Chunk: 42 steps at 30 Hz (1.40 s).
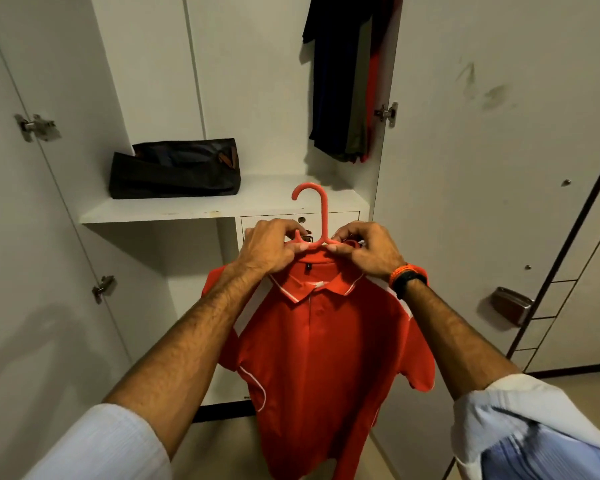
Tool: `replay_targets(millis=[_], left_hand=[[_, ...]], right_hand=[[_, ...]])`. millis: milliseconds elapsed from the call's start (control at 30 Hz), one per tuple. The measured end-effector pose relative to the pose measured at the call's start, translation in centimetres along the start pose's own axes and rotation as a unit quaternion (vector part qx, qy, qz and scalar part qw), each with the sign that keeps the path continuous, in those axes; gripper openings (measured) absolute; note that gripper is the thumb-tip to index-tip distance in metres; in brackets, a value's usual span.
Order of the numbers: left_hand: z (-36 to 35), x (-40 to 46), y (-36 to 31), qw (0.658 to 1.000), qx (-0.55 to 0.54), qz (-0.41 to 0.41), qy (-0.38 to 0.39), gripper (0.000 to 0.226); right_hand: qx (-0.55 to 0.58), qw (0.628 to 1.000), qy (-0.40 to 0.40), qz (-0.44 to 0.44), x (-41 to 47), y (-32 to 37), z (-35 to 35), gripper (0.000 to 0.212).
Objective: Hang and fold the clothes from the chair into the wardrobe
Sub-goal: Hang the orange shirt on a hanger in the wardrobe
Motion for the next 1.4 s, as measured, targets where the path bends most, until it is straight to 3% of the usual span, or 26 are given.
replay_targets(millis=[100,200,300,667,800,1000,1133,1400], left_hand=[[-1.2,0.0,0.3,0.999,-0.016,0.020,0.022,0.010],[-1.6,-0.6,1.3,0.998,0.025,0.060,0.000,0.014],[-1.7,-1.1,2.1,0.994,0.040,0.099,-0.013,0.017],[-1.2,-0.5,2.2,0.989,0.080,0.120,-0.025,0.024],[-1.1,-0.5,2.7,0.991,0.046,0.122,-0.025,0.021],[-2.2,-0.6,2.7,0.996,-0.017,0.090,-0.020,0.021],[-1.4,-2.0,4.3,0.990,-0.097,0.093,-0.046,0.044],[0.3,-3.7,6.2,0.991,0.005,0.102,-0.091,0.025]], right_hand=[[0.012,1.000,0.022,-0.007,0.1,-0.7,0.1,0.014],[0.048,0.996,0.071,0.003,-0.5,-1.1,-0.3,0.033],[0.020,0.996,0.093,0.000,-0.9,-1.9,-0.6,0.028],[-0.010,0.999,0.000,0.033,-0.1,-0.7,0.0,0.018],[-0.048,0.997,0.041,0.049,0.2,0.3,-1.2,0.040],[-0.081,0.994,0.034,0.068,0.5,1.1,-2.3,0.020],[-0.042,0.999,-0.019,0.029,0.5,-0.7,-1.2,0.013],[-0.046,0.997,0.038,0.056,-0.7,-0.1,-2.8,0.014]])
Point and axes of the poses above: each hand's wrist, its own x-axis towards the middle knuckle, its own z-axis out of the back of the hand, y = z × x, the point moved 10 cm from there along x, towards the middle knuckle, and after that the axes turned 4 degrees about -z, right-handed, at the moved point
